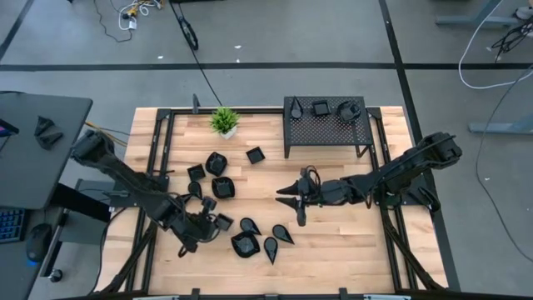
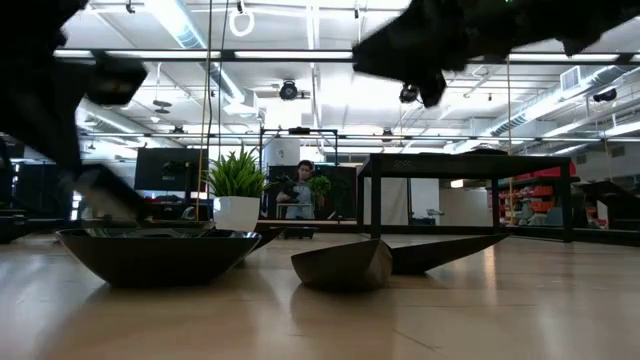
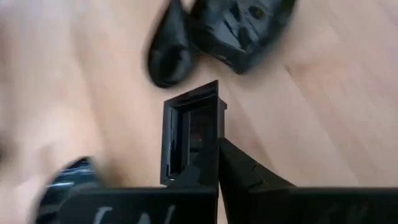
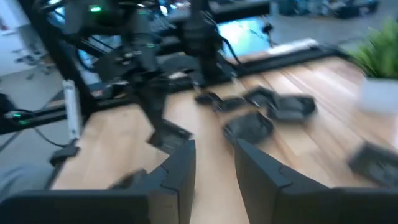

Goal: Pick & Place Mini shaped plates
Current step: Stack the black square plate on top of the black square plate on the shelf

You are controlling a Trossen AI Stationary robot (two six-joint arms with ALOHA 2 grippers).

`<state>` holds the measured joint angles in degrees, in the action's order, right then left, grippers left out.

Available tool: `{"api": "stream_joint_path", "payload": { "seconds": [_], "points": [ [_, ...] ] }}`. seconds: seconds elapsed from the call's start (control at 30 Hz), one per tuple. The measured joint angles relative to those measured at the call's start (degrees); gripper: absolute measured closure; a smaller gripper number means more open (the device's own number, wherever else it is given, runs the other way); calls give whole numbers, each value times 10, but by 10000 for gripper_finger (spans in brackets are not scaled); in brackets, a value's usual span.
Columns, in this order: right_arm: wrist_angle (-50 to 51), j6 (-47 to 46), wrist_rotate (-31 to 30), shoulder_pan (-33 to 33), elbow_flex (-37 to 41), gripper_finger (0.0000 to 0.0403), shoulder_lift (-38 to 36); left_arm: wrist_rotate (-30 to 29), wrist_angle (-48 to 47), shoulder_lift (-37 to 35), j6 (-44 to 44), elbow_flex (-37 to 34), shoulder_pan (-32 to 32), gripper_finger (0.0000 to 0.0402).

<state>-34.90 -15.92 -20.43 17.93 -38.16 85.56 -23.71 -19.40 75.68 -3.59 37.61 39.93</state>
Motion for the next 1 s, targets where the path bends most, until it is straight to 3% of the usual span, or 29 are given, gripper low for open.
{"api": "stream_joint_path", "payload": {
  "seconds": [0.17,0.33,0.6,0.77,1.0],
  "points": [
    [85,55,36,0,-83,287,0,-21,-52,-58,45,53,-37,399],
    [232,110,75,0,-193,285,9,-21,-19,-86,95,92,-73,400],
    [337,212,155,-1,-329,253,90,-5,67,-86,159,108,-97,400],
    [360,230,155,-6,-369,255,127,-5,83,-86,182,108,-98,400],
    [358,252,155,-10,-370,287,135,-5,86,-86,198,108,-99,400]
  ]
}}
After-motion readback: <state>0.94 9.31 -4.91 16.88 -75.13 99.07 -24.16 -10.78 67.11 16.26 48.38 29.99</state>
